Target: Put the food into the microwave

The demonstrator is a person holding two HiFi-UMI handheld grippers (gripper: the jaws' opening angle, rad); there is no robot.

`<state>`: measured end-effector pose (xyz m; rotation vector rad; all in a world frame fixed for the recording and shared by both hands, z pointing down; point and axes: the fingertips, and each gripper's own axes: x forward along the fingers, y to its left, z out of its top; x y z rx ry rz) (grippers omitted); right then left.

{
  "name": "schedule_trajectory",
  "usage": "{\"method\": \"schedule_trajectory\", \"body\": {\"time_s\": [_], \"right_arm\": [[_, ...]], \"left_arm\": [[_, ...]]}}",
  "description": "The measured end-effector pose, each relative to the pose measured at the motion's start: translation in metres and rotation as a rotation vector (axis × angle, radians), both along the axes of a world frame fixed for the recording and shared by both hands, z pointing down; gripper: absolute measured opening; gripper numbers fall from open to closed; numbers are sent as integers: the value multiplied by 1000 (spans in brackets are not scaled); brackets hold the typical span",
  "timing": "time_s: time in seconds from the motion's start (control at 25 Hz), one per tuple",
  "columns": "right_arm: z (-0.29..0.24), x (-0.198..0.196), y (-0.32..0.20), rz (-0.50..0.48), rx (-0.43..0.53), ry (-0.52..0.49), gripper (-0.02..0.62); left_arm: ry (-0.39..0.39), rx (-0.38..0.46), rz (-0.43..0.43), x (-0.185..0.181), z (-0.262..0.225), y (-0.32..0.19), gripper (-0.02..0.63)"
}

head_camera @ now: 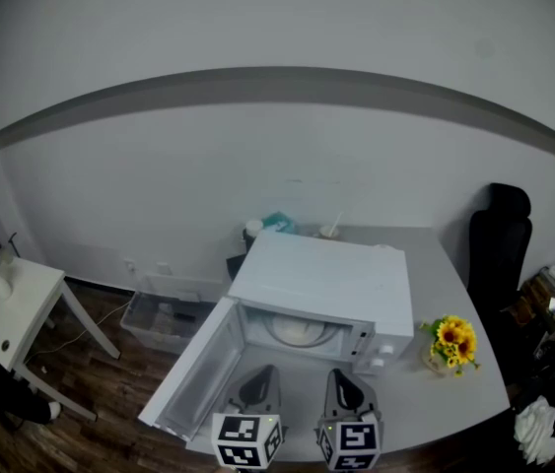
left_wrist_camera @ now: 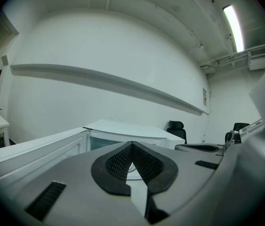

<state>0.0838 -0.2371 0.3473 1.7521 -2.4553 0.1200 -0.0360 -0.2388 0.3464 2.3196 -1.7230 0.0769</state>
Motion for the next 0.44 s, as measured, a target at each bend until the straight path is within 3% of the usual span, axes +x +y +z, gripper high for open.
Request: {"method": "schedule_trajectory", "body": {"time_s": [0.44], "right_arm": [[1, 3, 2, 24, 7, 17, 14]], "left_arm": [[-2, 3, 4, 1, -1, 2, 9]]}}
